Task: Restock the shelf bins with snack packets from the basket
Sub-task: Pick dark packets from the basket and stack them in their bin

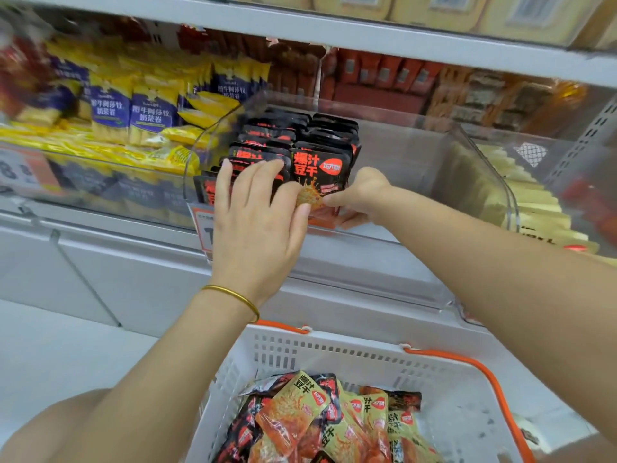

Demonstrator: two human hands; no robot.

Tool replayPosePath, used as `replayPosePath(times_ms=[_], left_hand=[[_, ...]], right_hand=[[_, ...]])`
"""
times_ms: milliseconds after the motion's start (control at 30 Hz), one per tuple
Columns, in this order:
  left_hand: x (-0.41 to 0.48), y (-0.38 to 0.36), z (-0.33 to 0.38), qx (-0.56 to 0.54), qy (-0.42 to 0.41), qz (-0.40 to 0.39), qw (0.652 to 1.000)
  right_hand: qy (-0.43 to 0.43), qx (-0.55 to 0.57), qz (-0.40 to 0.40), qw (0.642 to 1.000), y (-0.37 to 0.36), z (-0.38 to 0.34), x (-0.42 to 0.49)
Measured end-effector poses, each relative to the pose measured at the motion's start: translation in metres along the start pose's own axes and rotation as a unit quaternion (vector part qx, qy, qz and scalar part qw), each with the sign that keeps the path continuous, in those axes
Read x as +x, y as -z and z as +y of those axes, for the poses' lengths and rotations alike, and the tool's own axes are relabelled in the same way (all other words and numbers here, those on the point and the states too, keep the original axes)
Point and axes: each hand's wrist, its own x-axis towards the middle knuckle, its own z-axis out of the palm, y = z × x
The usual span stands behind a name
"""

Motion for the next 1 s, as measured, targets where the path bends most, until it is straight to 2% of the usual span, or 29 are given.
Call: replayPosePath(times_ms=[67, 167, 234, 300, 334, 434, 501, 567, 634, 801, 901, 1001], left_hand=[[-0.001, 0.004, 0.0, -0.035, -0.007, 0.032, 0.999], [-0.007, 0.015, 0.007, -0.068, -0.044, 0.085, 0.993], [-0.017, 0.025, 0.02, -0.084, -0.065, 0.086, 0.991], [-0.036, 0.029, 0.035, -0.112, -0.071, 0.042, 0.99], [-0.046, 0.028, 0.041, -0.124, -0.074, 0.009, 0.99], [-0.082, 0.012, 0.054, -0.112, -0.079, -0.134, 0.981], [-0.103, -0.001, 0.059, -0.091, -0.082, -0.242, 0.962], [-0.117, -0.008, 0.064, -0.075, -0.076, -0.338, 0.935], [-0.122, -0.016, 0.065, -0.05, -0.067, -0.398, 0.913], [-0.119, -0.033, 0.069, -0.035, -0.082, -0.434, 0.897], [-0.121, -0.041, 0.07, -0.02, -0.103, -0.454, 0.885], [-0.12, -0.043, 0.07, -0.034, -0.068, -0.497, 0.865]], right_hand=[[0.025, 0.004, 0.023, 0.999, 0.011, -0.003, -0.012], [0.132, 0.033, 0.096, 0.986, 0.032, -0.006, -0.051], [0.195, 0.063, 0.082, 0.975, 0.043, 0.0, -0.093], [0.213, 0.062, 0.001, 0.975, 0.042, 0.023, -0.127], [0.191, 0.051, -0.051, 0.979, 0.036, 0.042, -0.135], [0.047, -0.042, -0.21, 0.976, -0.001, 0.113, -0.128], [-0.034, -0.122, -0.268, 0.955, -0.036, 0.169, -0.11], [-0.042, -0.216, -0.292, 0.931, -0.073, 0.223, -0.097], [-0.024, -0.273, -0.307, 0.911, -0.107, 0.265, -0.097], [0.007, -0.325, -0.35, 0.879, -0.167, 0.309, -0.11], [0.041, -0.329, -0.325, 0.886, -0.175, 0.315, -0.111], [0.065, -0.287, -0.336, 0.895, -0.151, 0.29, -0.097]])
